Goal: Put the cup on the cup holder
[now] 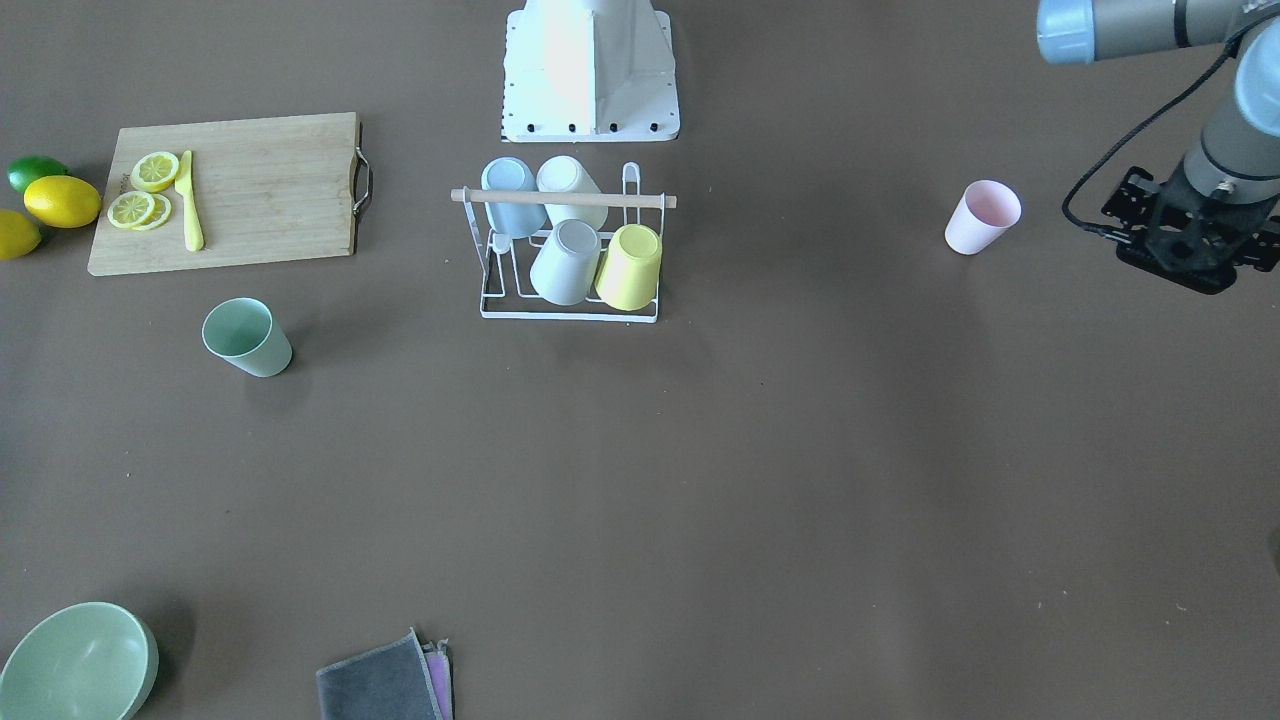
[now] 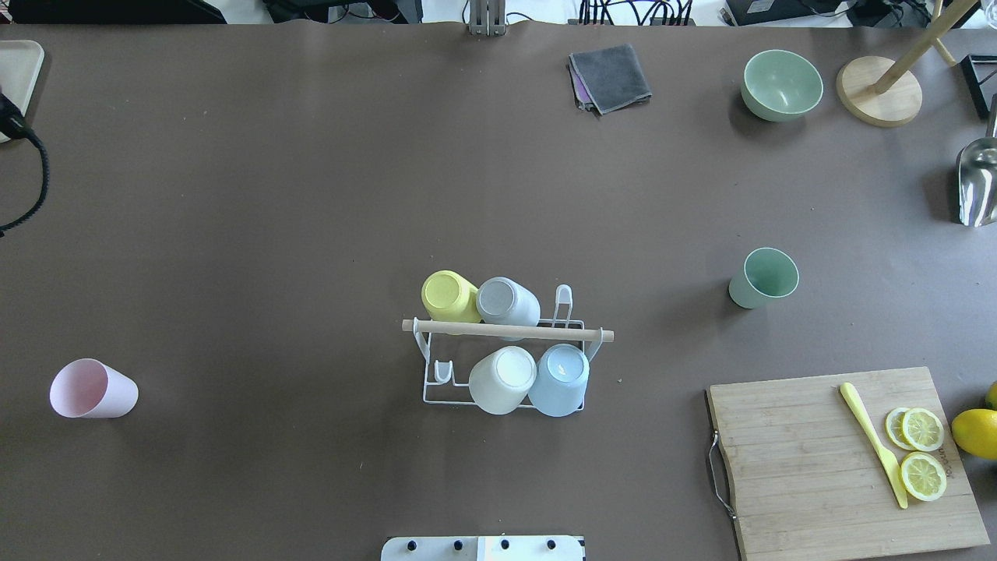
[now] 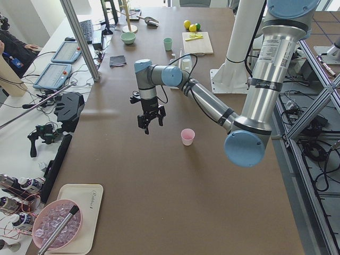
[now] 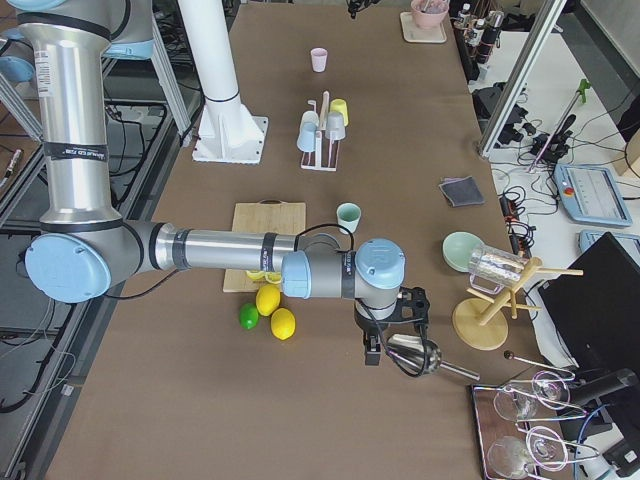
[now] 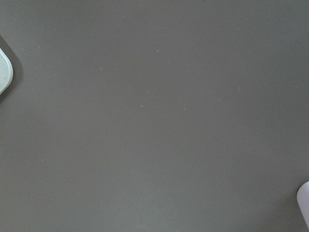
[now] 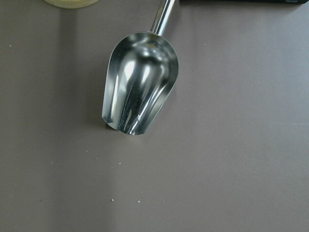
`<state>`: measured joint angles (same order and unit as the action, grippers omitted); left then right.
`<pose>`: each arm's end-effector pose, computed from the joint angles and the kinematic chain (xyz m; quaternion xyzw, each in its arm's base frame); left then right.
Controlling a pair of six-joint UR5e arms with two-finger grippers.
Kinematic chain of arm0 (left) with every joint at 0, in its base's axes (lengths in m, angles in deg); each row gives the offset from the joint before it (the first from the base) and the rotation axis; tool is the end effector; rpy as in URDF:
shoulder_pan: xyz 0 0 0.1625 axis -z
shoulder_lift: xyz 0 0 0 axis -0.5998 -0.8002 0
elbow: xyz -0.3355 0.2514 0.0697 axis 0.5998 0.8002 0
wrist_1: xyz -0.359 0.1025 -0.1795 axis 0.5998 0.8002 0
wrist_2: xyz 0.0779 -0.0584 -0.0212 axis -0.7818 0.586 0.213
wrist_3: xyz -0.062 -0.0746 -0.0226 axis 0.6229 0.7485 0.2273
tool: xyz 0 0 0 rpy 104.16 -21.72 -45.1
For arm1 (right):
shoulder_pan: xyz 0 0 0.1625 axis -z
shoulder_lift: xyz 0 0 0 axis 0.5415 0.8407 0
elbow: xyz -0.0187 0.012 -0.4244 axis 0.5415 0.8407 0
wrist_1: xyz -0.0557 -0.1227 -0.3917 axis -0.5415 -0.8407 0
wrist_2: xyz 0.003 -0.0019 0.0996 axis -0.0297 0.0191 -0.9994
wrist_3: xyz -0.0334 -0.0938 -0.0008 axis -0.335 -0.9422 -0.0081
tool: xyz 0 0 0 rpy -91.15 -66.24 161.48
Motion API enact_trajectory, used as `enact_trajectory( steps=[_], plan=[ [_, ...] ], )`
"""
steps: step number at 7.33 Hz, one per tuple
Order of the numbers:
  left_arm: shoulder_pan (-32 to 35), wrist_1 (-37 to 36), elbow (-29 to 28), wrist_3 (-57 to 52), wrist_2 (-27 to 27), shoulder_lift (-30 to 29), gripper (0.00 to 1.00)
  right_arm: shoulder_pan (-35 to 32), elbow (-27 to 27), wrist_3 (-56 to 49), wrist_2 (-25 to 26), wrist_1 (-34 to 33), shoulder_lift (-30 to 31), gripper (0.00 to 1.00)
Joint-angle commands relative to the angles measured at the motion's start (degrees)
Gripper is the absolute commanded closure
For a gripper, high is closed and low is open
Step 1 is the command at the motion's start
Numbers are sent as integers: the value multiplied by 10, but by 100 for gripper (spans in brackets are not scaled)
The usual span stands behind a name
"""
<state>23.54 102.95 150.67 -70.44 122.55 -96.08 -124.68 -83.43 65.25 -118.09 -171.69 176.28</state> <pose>0.1689 -0.5012 0.4130 -0.0034 0.1667 0.3801 0.9098 0.0842 -0.4990 0.6561 0.0309 -0.3523 0.0128 0.9353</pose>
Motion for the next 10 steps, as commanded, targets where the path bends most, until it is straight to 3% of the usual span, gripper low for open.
enact_trajectory(
  steps=[1, 3, 4, 6, 10],
  plan=[
    [-95, -75, -11, -11, -68, -36, 2, 0, 0, 0, -1, 0, -1, 0],
    [-183, -183, -14, -12, -97, -60, 2, 0, 0, 1, -3, -1, -2, 0],
    [-216, -218, -37, -13, -130, -84, 2, 0, -1, 1, -4, -1, -4, 0],
    [-274, -264, -61, -49, -132, -107, 2, 0, -2, 1, -5, -1, -6, 0],
    [-316, -261, -125, -50, -158, -115, 2, 0, -2, 1, -23, -1, -6, 0]
  ],
)
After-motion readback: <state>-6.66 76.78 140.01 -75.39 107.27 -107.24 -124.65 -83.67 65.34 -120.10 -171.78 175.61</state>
